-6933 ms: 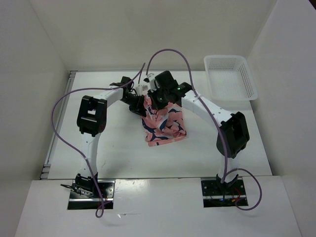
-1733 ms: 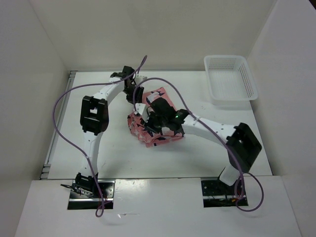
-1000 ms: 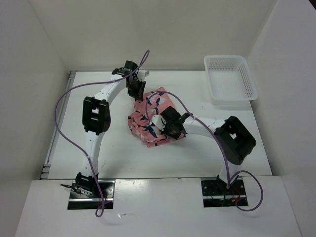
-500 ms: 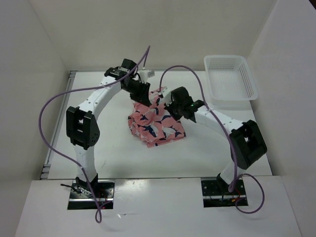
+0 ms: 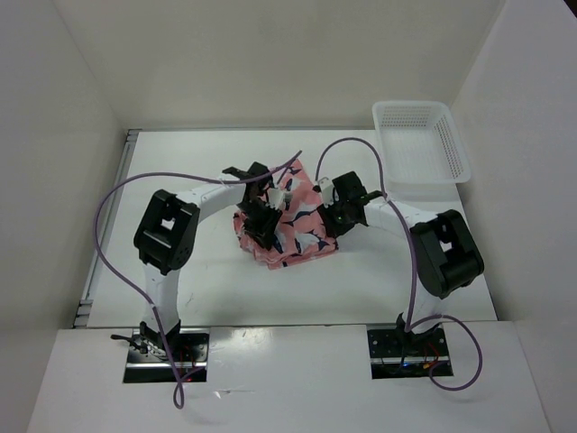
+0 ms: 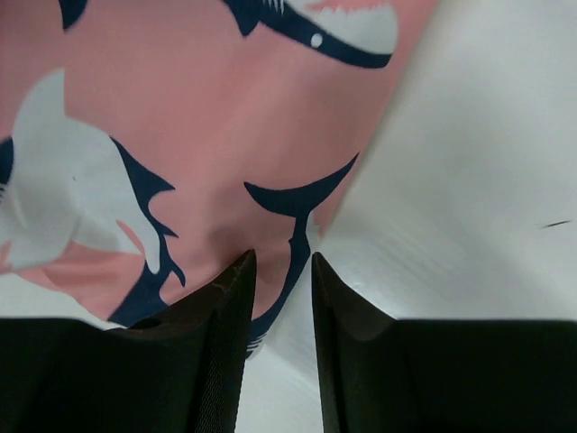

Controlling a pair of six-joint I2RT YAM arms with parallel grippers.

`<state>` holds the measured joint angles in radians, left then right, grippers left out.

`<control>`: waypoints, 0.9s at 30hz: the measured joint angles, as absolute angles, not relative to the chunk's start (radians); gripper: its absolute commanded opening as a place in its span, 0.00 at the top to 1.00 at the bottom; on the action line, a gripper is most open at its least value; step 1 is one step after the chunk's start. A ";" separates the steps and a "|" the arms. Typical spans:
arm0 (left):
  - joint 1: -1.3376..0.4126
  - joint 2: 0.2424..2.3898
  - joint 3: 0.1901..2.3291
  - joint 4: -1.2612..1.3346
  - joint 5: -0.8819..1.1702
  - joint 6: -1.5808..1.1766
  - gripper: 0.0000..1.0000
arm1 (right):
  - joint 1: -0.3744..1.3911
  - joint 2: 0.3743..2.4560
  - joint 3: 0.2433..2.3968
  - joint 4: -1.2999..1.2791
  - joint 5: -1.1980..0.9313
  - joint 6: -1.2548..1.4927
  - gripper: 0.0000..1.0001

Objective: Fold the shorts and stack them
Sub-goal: Fold the shorts

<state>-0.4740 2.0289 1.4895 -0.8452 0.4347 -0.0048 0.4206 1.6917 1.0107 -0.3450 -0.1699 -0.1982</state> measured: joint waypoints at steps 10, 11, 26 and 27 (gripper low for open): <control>-0.514 2.017 1.413 -0.760 0.334 -0.012 0.65 | 0.421 1.692 0.948 -0.345 -0.281 -0.227 0.68; -0.514 2.013 1.409 -0.755 0.330 -0.014 0.65 | 0.421 1.692 0.948 -0.346 -0.286 -0.232 0.68; -0.520 1.920 1.314 -0.593 -0.020 -0.025 0.54 | 0.430 1.652 0.909 -0.366 -0.246 -0.326 0.65; -0.519 1.919 1.317 -0.591 -0.030 -0.025 0.53 | 0.430 1.652 0.921 -0.372 -0.239 -0.330 0.65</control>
